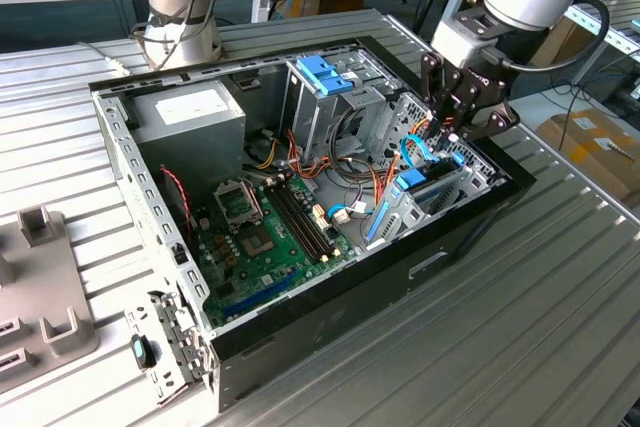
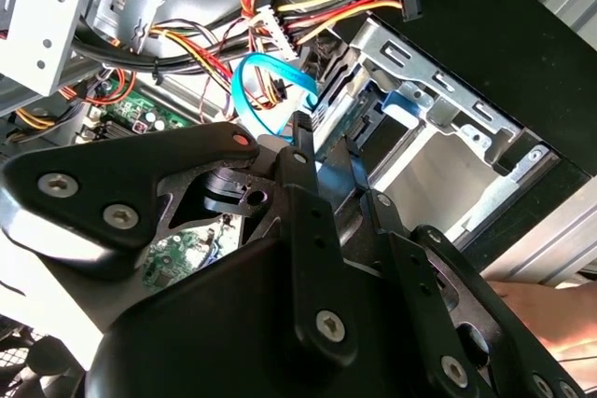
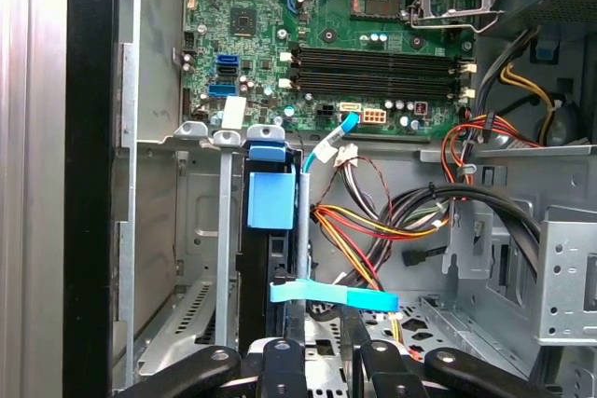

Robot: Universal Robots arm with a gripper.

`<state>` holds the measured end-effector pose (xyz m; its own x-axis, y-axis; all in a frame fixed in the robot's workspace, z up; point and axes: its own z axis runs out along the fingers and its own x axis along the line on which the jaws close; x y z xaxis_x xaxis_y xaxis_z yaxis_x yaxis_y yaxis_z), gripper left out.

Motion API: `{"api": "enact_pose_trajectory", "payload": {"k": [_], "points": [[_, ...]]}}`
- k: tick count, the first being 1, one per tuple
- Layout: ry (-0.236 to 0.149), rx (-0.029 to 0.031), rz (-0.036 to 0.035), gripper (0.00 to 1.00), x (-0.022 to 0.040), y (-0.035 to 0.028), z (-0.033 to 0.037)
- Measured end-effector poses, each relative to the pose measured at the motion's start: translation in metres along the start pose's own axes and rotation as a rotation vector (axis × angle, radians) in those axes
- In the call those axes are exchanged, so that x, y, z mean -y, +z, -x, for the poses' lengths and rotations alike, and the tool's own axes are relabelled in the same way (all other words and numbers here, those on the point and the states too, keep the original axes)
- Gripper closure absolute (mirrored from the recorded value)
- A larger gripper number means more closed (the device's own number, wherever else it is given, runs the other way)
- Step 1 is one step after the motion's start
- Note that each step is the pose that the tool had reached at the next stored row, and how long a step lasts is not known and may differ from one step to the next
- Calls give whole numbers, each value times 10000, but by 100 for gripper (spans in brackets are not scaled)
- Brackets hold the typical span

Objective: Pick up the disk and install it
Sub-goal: 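Insert the second disk wire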

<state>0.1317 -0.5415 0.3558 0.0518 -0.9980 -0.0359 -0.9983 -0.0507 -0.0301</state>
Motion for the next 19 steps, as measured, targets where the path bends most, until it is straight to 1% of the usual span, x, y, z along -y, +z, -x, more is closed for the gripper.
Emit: {"api": "enact_pose_trajectory", "payload": {"k": [13,19], "points": [[-5,0,1,71,25,2,32],[-4,1,0,71,26,2,36]]}}
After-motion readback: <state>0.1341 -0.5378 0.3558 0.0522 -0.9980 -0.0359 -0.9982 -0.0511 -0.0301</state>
